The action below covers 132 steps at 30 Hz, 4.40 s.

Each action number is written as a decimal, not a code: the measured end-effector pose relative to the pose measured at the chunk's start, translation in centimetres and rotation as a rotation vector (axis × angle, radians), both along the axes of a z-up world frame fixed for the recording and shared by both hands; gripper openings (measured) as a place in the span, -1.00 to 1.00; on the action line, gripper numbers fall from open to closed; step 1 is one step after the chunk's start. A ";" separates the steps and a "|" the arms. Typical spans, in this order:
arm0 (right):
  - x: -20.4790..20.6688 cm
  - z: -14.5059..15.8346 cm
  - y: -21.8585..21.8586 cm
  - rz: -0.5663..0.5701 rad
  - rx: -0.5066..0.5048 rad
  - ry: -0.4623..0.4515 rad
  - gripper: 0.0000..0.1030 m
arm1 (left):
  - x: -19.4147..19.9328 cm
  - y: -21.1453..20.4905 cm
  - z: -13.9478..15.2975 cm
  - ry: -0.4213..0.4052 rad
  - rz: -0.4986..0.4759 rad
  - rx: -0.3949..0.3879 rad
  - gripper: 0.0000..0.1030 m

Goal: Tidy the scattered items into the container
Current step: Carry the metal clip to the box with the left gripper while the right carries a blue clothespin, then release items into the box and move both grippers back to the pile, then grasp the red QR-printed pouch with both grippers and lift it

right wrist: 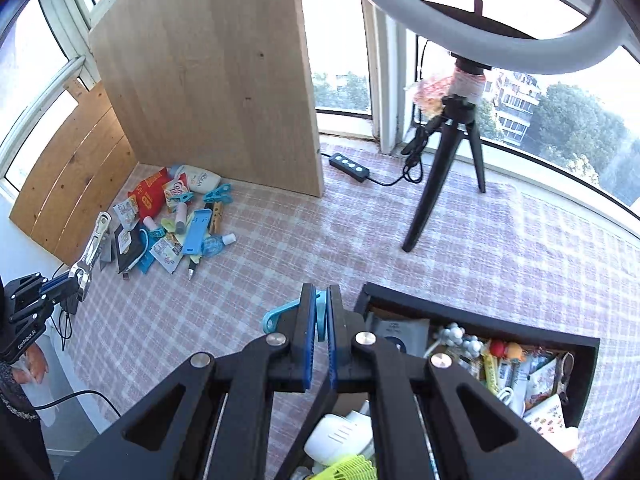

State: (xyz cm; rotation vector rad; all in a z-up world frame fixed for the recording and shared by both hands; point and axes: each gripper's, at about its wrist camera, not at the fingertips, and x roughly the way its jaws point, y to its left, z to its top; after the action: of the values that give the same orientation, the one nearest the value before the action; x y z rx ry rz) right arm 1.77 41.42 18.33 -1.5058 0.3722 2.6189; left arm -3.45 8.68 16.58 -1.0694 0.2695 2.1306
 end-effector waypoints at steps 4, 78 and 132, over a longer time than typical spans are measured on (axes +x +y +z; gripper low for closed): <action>5.4 0.3 4.1 -0.104 0.021 -0.010 -0.89 | 3.3 5.7 0.5 0.000 -0.117 0.030 -0.88; -27.3 -8.9 -28.7 0.168 -0.201 -0.187 0.06 | -28.0 -17.2 -10.2 -0.242 0.432 0.022 0.36; -7.9 -10.8 -24.0 0.309 -0.169 -0.254 -0.31 | -6.7 -4.2 -13.2 -0.470 0.241 0.126 0.17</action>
State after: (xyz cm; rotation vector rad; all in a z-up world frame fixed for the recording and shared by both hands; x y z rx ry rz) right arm -6.17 17.45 7.54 -2.0752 0.3698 2.6192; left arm -10.12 4.52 3.38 -1.5446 -0.2233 1.9910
